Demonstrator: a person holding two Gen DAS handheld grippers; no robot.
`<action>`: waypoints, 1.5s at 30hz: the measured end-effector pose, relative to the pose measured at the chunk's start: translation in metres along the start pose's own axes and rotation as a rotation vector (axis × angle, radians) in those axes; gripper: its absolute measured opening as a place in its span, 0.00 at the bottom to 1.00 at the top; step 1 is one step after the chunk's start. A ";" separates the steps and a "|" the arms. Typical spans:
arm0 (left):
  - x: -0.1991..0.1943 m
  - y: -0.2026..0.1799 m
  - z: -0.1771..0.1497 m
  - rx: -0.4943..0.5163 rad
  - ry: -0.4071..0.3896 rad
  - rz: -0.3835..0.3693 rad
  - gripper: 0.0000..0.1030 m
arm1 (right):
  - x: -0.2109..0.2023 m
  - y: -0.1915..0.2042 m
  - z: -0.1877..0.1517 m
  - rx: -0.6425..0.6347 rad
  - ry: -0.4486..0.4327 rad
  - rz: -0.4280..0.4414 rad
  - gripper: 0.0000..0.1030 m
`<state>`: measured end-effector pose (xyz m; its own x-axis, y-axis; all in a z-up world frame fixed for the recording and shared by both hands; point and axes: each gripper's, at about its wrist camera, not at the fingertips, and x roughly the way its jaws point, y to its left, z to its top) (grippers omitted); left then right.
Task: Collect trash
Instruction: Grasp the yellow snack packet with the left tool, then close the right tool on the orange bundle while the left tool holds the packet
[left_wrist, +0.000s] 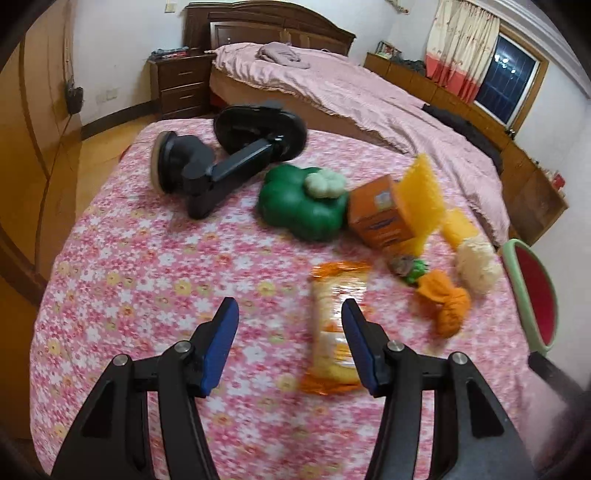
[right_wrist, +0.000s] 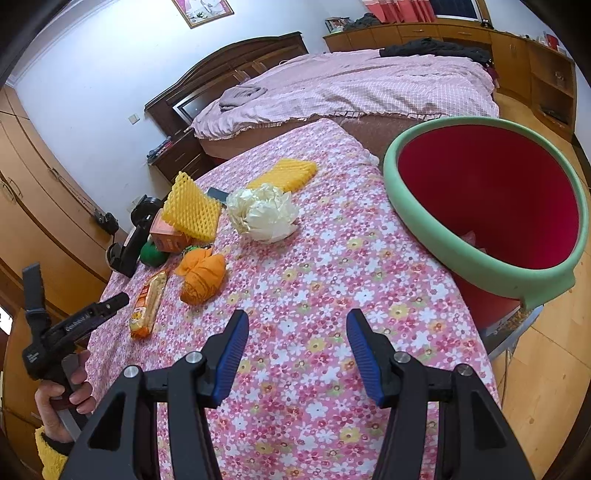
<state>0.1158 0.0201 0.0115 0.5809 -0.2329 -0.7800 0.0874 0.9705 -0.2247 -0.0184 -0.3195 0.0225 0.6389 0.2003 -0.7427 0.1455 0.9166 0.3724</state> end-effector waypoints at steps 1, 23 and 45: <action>-0.001 -0.003 -0.001 0.003 0.001 -0.009 0.56 | 0.001 0.000 0.000 -0.001 0.001 0.004 0.57; 0.020 -0.045 -0.009 0.116 0.014 -0.014 0.36 | 0.022 0.024 0.005 -0.047 0.030 0.036 0.57; 0.008 0.045 0.009 -0.060 -0.095 0.083 0.36 | 0.089 0.102 0.024 -0.134 0.065 0.021 0.57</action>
<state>0.1313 0.0624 0.0000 0.6584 -0.1419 -0.7392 -0.0115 0.9801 -0.1984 0.0714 -0.2165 0.0074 0.5901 0.2375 -0.7716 0.0281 0.9491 0.3137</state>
